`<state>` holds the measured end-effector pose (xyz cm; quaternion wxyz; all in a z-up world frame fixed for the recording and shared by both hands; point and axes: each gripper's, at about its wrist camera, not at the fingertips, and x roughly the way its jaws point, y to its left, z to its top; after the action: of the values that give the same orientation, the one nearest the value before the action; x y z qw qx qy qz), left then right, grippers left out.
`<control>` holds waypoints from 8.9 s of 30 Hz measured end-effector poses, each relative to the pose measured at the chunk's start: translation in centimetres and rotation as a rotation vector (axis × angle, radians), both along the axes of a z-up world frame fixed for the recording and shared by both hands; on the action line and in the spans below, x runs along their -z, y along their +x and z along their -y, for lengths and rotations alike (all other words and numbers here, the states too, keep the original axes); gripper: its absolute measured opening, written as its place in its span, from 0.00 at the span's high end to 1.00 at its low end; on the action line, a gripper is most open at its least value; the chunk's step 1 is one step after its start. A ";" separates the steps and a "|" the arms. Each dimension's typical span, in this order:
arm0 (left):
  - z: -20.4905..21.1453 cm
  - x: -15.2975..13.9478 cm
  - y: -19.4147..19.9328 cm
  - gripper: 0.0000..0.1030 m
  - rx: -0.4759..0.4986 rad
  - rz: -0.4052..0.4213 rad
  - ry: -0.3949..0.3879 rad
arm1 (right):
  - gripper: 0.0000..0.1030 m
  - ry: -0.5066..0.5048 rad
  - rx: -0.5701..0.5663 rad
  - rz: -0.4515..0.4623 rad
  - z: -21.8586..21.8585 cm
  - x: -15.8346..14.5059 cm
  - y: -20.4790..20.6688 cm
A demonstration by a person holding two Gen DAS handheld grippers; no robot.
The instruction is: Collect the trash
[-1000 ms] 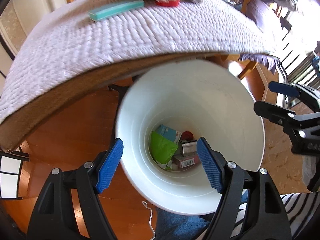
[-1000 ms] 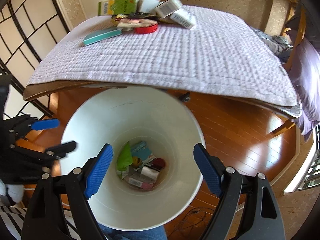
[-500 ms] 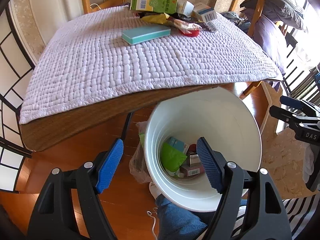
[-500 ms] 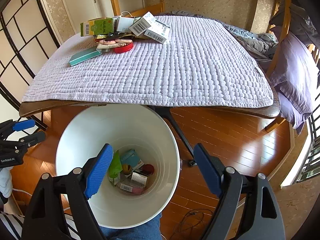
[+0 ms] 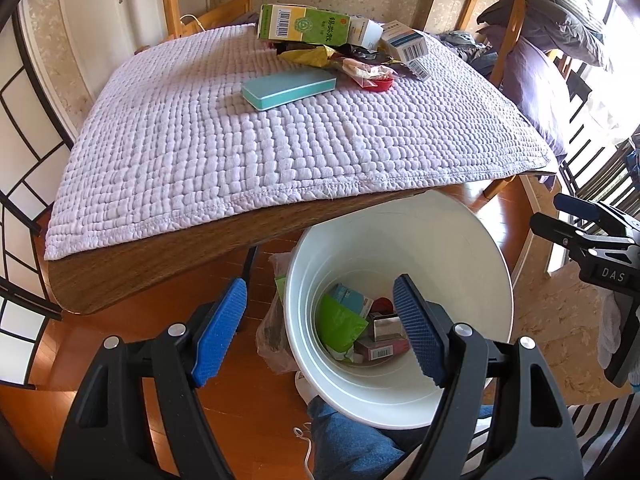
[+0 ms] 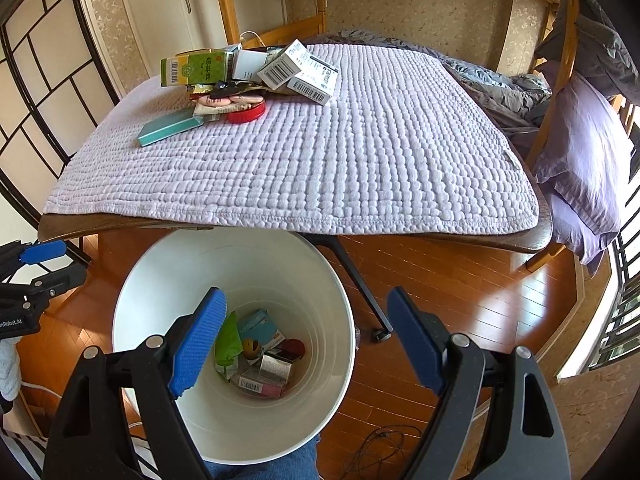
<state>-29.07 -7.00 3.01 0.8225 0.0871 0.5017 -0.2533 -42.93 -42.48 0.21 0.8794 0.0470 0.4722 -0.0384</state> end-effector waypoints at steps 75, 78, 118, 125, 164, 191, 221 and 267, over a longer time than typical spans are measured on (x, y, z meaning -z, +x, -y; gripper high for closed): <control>7.0 0.6 14.4 0.56 0.297 0.030 0.018 | 0.68 0.176 -0.076 0.066 2.9 -2.6 22.2; 7.8 1.0 14.1 0.45 0.299 0.044 0.061 | 0.68 0.098 -0.101 0.039 2.2 -2.0 21.6; 6.0 -0.3 9.2 0.58 0.124 0.033 -0.004 | 0.69 0.068 -0.194 0.006 -1.4 0.0 11.1; 5.5 -0.5 7.7 0.58 0.096 0.026 -0.025 | 0.69 0.081 -0.200 -0.003 -1.7 0.1 9.3; 5.3 2.5 -1.7 0.58 0.114 -0.086 -0.030 | 0.69 0.118 -0.244 -0.127 -3.5 2.3 1.2; 5.7 7.5 -2.4 0.58 0.116 -0.145 0.077 | 0.69 0.065 -0.233 -0.205 -4.7 6.6 0.9; 10.2 10.6 -1.7 0.58 0.120 -0.154 0.129 | 0.69 0.071 -0.241 -0.228 -4.7 10.6 3.2; -2.9 -4.1 16.9 0.10 -0.317 0.233 0.006 | 0.10 -0.064 0.019 0.098 13.2 -3.1 17.0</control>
<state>-12.17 -4.07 7.15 0.9044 0.0384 0.4111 -0.1074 -25.94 -55.70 3.35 0.9022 0.0251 0.4264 -0.0595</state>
